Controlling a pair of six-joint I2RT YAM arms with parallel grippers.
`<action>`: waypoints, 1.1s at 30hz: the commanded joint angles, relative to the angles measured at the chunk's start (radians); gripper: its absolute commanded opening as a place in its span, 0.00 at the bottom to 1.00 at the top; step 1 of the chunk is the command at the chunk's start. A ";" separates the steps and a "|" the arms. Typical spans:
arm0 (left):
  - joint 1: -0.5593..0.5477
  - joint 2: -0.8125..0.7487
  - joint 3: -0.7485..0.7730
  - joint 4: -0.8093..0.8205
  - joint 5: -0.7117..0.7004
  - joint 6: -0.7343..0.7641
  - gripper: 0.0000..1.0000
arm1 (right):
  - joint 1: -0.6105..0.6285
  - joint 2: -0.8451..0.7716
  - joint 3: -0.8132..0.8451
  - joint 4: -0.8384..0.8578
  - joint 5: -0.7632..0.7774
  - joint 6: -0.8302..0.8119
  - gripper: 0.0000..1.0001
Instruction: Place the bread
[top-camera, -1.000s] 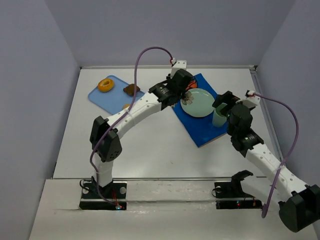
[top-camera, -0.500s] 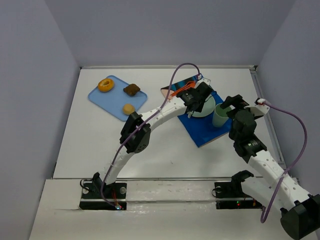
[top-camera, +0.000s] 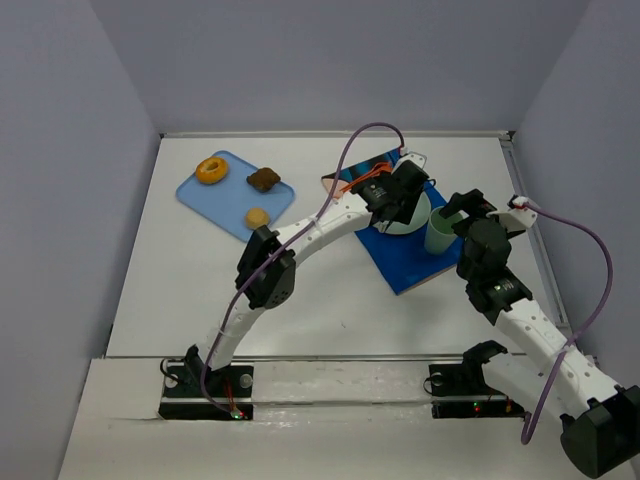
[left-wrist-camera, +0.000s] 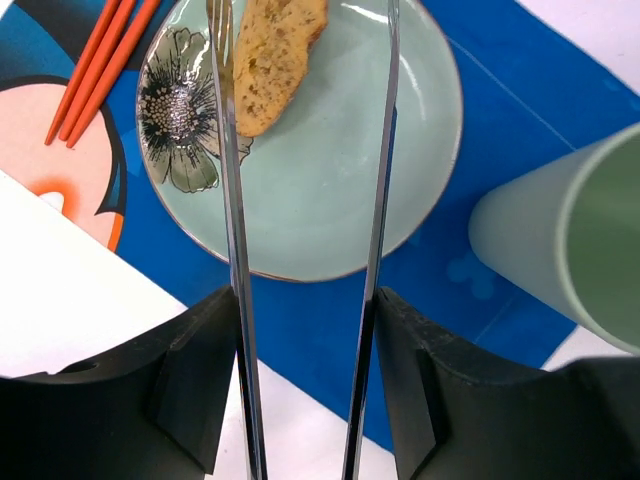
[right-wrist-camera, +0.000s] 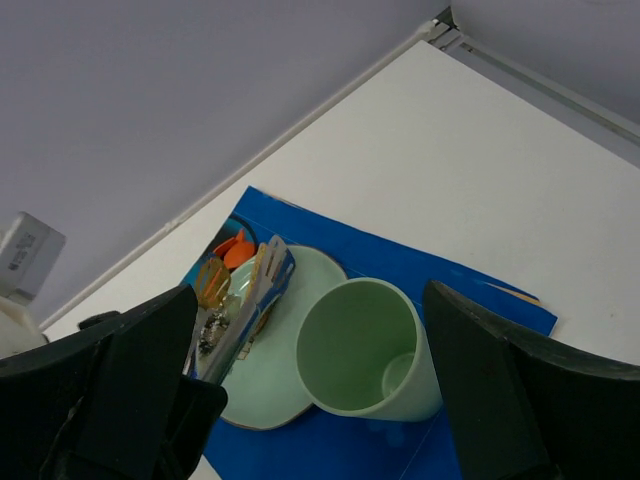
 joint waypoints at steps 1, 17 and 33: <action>-0.016 -0.160 -0.008 0.005 -0.008 0.017 0.63 | 0.000 0.000 0.009 0.046 0.028 0.012 1.00; 0.106 -0.623 -0.618 -0.078 -0.292 -0.314 0.60 | 0.000 0.056 0.032 0.052 0.010 -0.004 1.00; 0.323 -1.064 -1.171 -0.063 -0.232 -0.515 0.65 | 0.000 0.095 0.054 0.057 -0.038 -0.018 1.00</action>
